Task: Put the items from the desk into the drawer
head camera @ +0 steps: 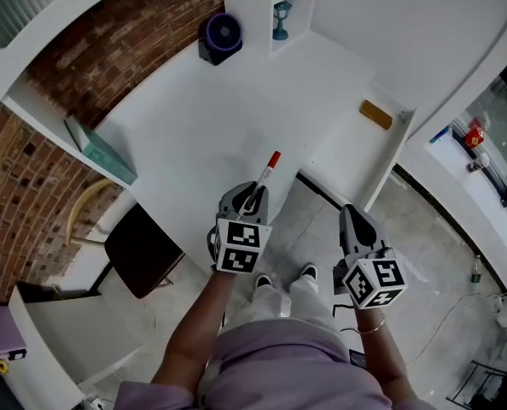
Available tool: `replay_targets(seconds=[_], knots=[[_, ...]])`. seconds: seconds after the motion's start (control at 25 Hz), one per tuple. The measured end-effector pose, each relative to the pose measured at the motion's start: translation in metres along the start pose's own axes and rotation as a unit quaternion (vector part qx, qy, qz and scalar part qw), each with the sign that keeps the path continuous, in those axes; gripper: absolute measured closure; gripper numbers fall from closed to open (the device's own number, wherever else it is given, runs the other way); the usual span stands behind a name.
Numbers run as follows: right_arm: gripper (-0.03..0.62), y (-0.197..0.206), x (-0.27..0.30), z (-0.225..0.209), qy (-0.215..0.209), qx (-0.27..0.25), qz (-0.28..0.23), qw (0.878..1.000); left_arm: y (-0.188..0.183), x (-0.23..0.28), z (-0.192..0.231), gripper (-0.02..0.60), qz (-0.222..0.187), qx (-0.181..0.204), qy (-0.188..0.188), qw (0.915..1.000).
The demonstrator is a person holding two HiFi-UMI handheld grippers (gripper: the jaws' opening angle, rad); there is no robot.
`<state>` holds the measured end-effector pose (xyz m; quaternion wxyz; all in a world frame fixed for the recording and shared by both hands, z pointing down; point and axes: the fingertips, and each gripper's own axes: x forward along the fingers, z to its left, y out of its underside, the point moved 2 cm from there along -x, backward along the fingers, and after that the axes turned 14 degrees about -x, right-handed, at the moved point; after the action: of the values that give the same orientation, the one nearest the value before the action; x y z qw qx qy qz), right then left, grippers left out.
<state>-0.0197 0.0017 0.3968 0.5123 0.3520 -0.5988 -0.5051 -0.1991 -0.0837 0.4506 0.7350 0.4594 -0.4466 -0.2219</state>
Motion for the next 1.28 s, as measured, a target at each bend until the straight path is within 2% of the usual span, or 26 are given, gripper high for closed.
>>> replay_targets(seconds=[0.48,1.0,1.28], knots=[[0.589,0.012,-0.037,-0.090,0.053,0.022,-0.003,0.998,-0.007,0.055,-0.095,0.515,0.016,0.031,0.048,0.9982],[0.589,0.029,-0.069,-0.200,0.079,0.037,-0.013,0.996,-0.026,0.130,-0.182,0.515,0.021,0.053,0.054,0.9969],[0.589,0.040,-0.082,-0.236,0.088,0.046,-0.010,0.995,-0.031,0.158,-0.220,0.515,0.029,0.064,0.063,0.9955]])
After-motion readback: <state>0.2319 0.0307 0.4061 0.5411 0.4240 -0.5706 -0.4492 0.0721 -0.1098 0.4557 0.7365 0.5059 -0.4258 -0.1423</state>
